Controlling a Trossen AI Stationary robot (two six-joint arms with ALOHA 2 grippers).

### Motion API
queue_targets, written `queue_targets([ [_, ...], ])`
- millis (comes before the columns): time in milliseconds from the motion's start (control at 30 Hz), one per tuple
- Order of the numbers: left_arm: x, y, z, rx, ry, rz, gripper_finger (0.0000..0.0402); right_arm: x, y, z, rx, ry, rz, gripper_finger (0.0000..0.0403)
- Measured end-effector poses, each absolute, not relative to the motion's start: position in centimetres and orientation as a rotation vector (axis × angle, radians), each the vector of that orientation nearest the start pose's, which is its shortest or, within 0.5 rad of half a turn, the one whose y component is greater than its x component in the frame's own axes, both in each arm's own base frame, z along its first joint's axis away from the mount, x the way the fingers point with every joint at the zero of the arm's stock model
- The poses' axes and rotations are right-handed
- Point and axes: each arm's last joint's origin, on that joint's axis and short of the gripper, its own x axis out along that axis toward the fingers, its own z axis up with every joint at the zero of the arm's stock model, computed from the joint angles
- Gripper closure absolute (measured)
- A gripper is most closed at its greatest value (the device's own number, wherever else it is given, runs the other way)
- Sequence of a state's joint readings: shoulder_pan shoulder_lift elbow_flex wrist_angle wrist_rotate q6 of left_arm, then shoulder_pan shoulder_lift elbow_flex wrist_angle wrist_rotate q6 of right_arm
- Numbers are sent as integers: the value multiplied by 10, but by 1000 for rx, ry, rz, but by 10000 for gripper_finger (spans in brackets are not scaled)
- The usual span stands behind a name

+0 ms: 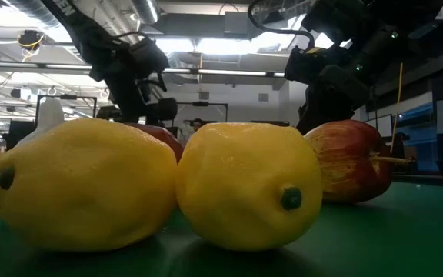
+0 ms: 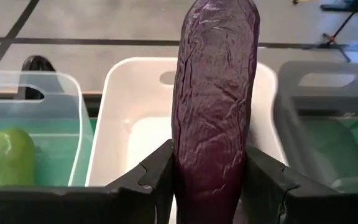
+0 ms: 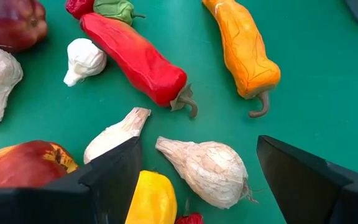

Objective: Sort produce into baskets
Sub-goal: Put the purple eggplant into the white bin, then put the orange chili pepper into the top black bin

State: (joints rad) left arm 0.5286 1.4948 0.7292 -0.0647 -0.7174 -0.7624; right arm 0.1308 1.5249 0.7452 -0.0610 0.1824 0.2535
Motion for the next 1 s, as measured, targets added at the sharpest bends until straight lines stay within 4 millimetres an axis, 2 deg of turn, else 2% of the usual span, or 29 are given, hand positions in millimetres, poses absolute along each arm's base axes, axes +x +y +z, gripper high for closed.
queue_targets([
  [200, 231, 158, 169, -528, 417, 1441, 251, 287, 32, 166, 107, 818, -153, 86],
  [533, 232, 158, 168, -505, 458, 1402, 167, 287, 32, 166, 107, 818, -153, 86],
  [700, 234, 157, 169, -500, 484, 1355, 140, 287, 32, 166, 107, 818, -153, 86],
  [867, 238, 145, 179, -426, 510, 1267, 135, 287, 32, 166, 107, 818, -153, 86],
  [1000, 243, 128, 194, -343, 509, 1172, 135, 287, 32, 166, 107, 818, -153, 86],
])
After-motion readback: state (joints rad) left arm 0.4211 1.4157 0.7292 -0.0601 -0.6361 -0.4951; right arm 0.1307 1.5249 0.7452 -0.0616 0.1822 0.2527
